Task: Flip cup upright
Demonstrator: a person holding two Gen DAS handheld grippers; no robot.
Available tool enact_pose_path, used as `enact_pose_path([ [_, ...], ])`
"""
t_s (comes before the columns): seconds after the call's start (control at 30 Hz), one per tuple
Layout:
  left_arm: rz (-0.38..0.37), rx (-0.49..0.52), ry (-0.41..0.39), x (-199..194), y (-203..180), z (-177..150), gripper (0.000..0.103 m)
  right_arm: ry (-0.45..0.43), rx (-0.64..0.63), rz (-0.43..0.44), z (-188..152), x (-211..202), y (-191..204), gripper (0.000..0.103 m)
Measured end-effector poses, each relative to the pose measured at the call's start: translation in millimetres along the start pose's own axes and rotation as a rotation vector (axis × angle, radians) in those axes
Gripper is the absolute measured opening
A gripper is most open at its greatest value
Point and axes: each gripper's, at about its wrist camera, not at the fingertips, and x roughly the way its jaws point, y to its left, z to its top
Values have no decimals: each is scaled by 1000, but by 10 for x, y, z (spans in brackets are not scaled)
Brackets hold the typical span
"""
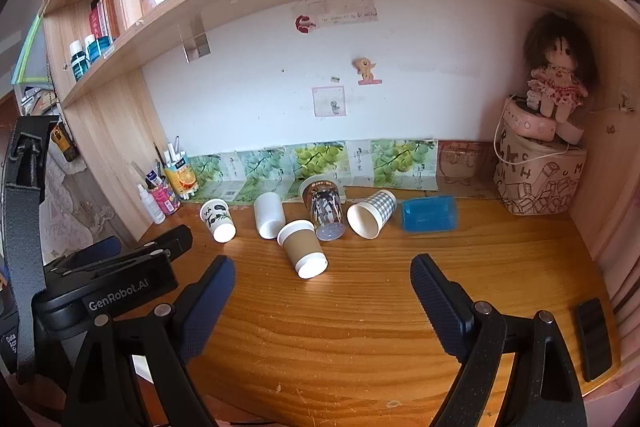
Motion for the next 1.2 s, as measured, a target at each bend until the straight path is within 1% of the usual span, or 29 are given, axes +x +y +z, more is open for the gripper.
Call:
enact_pose_path([
  [0.1,1,2,49,103,-36,-27,102,34,-7,2,-26,56,-8,90],
  [0.37,-2,-19,184,410,-72,-78,102,170,7,8,-98,295,-114,90],
  [0.47,-22,-59,239,537,-66,-79,102,222,31,9,-118,404,-190,90],
  [0.53,-35,-80,257,602,-70,-62,102,245,53,8,-113,459,-249,90],
  [0.77,-82,-173,338,955,-144,78,102,293,55,-28,-76,689,-356,90],
  [0.83,-80,-193,356,1074,-170,125,102,304,58,-31,-69,753,-389,90],
  [0.9,-73,-198,370,1181,-209,168,102,317,63,-34,-52,828,-432,90],
  [1.0,-90,-209,391,1330,-235,215,102,332,81,-31,-27,938,-502,90],
  [1.2,-87,-234,451,1763,-309,292,102,365,107,-34,36,1186,-630,90],
])
